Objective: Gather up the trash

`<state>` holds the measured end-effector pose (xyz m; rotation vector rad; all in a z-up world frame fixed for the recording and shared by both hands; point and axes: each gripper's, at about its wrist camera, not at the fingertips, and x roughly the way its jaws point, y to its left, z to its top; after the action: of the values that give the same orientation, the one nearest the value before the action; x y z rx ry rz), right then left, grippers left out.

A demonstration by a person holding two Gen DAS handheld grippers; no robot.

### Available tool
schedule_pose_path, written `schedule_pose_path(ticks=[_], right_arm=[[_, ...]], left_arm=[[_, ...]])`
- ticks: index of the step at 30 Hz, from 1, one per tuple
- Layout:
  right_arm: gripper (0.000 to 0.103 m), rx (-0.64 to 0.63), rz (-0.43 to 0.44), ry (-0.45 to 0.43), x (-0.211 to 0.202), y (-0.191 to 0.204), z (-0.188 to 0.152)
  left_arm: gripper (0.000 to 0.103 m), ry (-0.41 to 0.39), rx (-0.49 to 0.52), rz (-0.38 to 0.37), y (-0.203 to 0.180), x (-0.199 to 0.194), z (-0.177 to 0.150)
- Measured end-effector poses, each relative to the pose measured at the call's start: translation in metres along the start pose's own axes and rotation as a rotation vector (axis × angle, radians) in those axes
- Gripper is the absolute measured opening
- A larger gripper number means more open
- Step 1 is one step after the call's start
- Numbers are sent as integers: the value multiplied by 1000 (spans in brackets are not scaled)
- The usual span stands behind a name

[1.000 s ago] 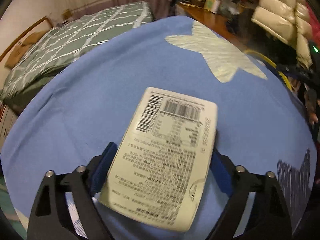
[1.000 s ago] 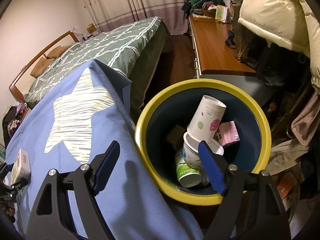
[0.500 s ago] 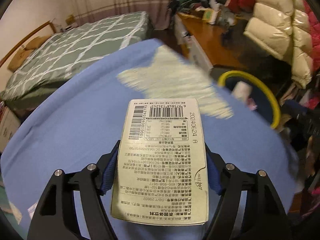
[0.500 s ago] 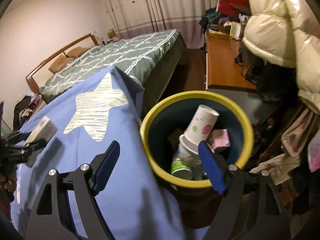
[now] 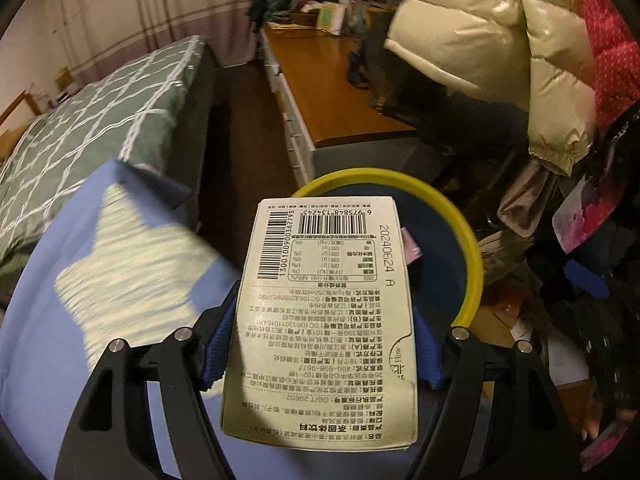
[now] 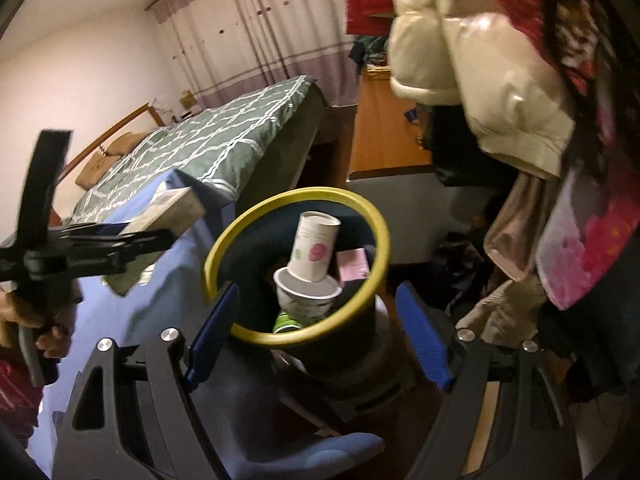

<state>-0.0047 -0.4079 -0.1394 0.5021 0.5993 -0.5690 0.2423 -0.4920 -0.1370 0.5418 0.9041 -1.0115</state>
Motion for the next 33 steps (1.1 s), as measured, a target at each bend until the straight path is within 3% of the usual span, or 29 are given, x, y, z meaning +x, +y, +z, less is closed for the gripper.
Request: schedule_pose_path(ticks=[5,7,10,13,15,18,23,28,33], right_arm=[[76,34,-5,-18,-6,-18,0],[76,41,1,-20,-7,-20,0],[76,38,12,-15,-9,-20,-2],[76,22,29,-9,-9,-12,-5],[76,19,44,-6,-8,-6,-5],[76,5,67,-4,-10,4,-5],[76,-91,77,-22,-23,37,-10],[77,-213,105,-48,-40,71,-17],[78,-310,151,-87,-63,99,-27]], left_arm=[[76,13,15,5,-25,29,19],[86,-7,8,30,-28,31,22],[87,-38,-29,65,-19,13,21],[90,-106,-85,93,-2,-33,4],[98,-181,-142,127,13,-81,-19],[98,-257,-204,179,29,-133,-53],[98,-362,-369,295,54,-213,-143],[98,-368,-499,501,60,-260,-227],[98,-358,-579,609,57,-298,-290]])
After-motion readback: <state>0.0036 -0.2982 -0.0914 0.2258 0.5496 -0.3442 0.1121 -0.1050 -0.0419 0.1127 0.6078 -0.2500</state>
